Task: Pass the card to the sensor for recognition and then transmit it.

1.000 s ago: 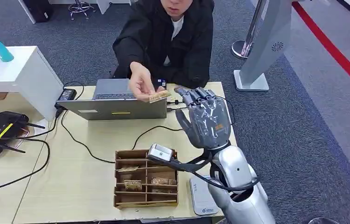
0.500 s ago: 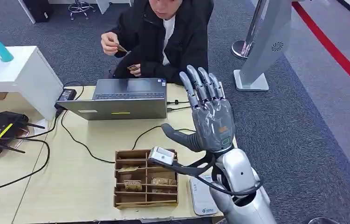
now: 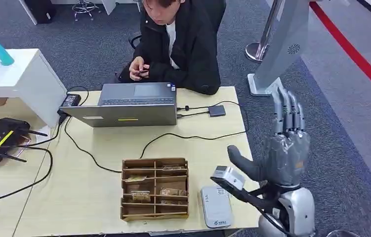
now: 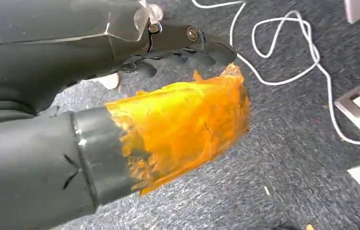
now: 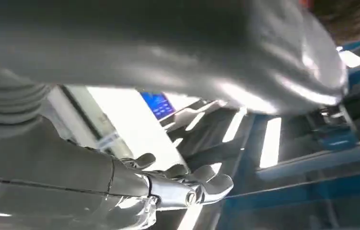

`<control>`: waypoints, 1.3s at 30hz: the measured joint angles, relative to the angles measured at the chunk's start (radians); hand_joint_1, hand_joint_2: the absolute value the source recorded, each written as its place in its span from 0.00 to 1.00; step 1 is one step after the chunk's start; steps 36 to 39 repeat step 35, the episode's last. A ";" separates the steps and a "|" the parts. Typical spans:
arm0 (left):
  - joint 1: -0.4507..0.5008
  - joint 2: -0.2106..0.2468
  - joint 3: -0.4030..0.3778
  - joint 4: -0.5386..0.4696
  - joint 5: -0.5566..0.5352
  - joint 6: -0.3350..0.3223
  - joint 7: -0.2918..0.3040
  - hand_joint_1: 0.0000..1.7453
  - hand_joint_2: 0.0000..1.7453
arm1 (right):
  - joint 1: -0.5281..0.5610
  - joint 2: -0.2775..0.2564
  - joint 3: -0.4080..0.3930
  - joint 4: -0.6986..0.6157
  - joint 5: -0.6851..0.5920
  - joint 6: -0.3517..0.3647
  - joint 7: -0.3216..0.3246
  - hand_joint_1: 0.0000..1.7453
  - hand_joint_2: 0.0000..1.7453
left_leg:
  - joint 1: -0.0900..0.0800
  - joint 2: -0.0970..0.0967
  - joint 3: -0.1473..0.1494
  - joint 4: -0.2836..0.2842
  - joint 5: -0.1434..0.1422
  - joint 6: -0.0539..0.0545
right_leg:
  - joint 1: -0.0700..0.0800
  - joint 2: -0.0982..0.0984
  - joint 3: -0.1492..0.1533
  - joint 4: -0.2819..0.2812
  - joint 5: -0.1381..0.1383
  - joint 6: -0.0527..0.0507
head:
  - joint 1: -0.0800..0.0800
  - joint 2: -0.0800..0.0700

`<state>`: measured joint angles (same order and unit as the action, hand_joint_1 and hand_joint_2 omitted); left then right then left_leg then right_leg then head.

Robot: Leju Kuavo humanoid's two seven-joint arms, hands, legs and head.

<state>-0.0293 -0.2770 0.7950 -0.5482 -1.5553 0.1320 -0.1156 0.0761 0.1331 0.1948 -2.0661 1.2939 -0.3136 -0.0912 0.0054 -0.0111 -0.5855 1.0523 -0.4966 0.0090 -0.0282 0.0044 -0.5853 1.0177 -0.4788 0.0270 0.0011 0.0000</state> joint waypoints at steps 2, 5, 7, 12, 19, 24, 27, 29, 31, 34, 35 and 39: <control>0.005 -0.002 0.016 -0.006 0.000 0.000 -0.004 0.00 0.00 | 0.035 0.001 -0.048 -0.016 -0.028 -0.006 -0.019 0.00 0.00 | 0.000 0.000 0.000 0.000 0.000 0.000 | 0.000 0.000 0.000 0.000 0.000 0.000 | 0.000 0.000; 0.014 -0.011 0.045 -0.019 0.000 -0.001 -0.012 0.00 0.00 | 0.087 0.014 -0.142 -0.027 -0.070 -0.011 -0.054 0.00 0.00 | 0.000 0.000 0.000 0.000 0.000 0.000 | 0.000 0.000 0.000 0.000 0.000 0.000 | 0.000 0.000; 0.019 -0.017 0.062 -0.029 0.000 -0.001 -0.021 0.00 0.00 | 0.112 0.027 -0.204 -0.027 -0.106 -0.012 -0.082 0.00 0.00 | 0.000 0.000 0.000 0.000 0.000 0.000 | 0.000 0.000 0.000 0.000 0.000 0.000 | 0.000 0.000; 0.028 -0.026 0.102 -0.050 0.000 -0.004 -0.030 0.00 0.00 | 0.152 0.069 -0.362 -0.013 -0.160 -0.008 -0.124 0.00 0.00 | 0.000 0.000 0.000 0.000 0.000 0.000 | 0.000 0.000 0.000 0.000 0.000 0.000 | 0.000 0.000; 0.039 -0.034 0.159 -0.079 0.000 -0.016 -0.030 0.00 0.00 | 0.161 0.147 -0.600 0.066 -0.219 0.032 -0.211 0.00 0.00 | 0.000 0.000 0.000 0.000 0.000 0.000 | 0.000 0.000 0.000 0.000 0.000 0.000 | 0.000 0.000; 0.043 -0.039 0.195 -0.094 0.000 -0.018 -0.024 0.00 0.00 | 0.167 0.179 -0.742 0.154 -0.229 0.047 -0.192 0.00 0.00 | 0.000 0.000 0.000 0.000 0.000 0.000 | 0.000 0.000 0.000 0.000 0.000 0.000 | 0.000 0.000; 0.044 -0.040 0.210 -0.098 0.000 -0.017 -0.024 0.00 0.00 | 0.166 0.188 -0.799 0.221 -0.244 0.066 -0.180 0.00 0.00 | 0.000 0.000 0.000 0.000 0.000 0.000 | 0.000 0.000 0.000 0.000 0.000 0.001 | -0.001 0.000; 0.045 -0.040 0.220 -0.100 0.000 -0.016 -0.024 0.00 0.00 | 0.162 0.193 -0.847 0.285 -0.244 0.076 -0.178 0.00 0.00 | 0.000 0.000 0.000 0.000 0.000 0.000 | 0.000 0.000 0.000 -0.001 0.000 0.001 | -0.001 0.000; 0.046 -0.041 0.229 -0.100 0.000 -0.015 -0.024 0.00 0.00 | 0.153 0.197 -0.902 0.360 -0.234 0.080 -0.183 0.00 0.00 | 0.000 0.000 0.000 0.000 0.000 0.000 | 0.000 0.000 0.000 0.000 0.000 0.001 | -0.001 0.000; 0.046 -0.041 0.232 -0.100 0.000 -0.013 -0.024 0.00 0.00 | 0.132 0.201 -0.988 0.468 -0.216 0.086 -0.191 0.00 0.00 | 0.000 0.000 0.000 0.000 0.000 0.000 | 0.000 0.000 0.000 0.000 0.000 0.001 | -0.001 0.000; 0.046 -0.041 0.234 -0.100 0.000 -0.013 -0.024 0.00 0.00 | 0.126 0.203 -1.016 0.500 -0.214 0.090 -0.191 0.00 0.00 | 0.000 0.000 0.000 0.000 0.000 0.000 | 0.000 0.000 0.000 0.000 0.000 0.001 | 0.000 0.000; 0.046 -0.041 0.234 -0.100 0.000 -0.013 -0.024 0.00 0.00 | 0.126 0.203 -1.016 0.500 -0.214 0.090 -0.191 0.00 0.00 | 0.000 0.000 0.000 0.000 0.000 0.000 | 0.000 0.000 0.000 0.000 0.000 0.001 | 0.000 0.000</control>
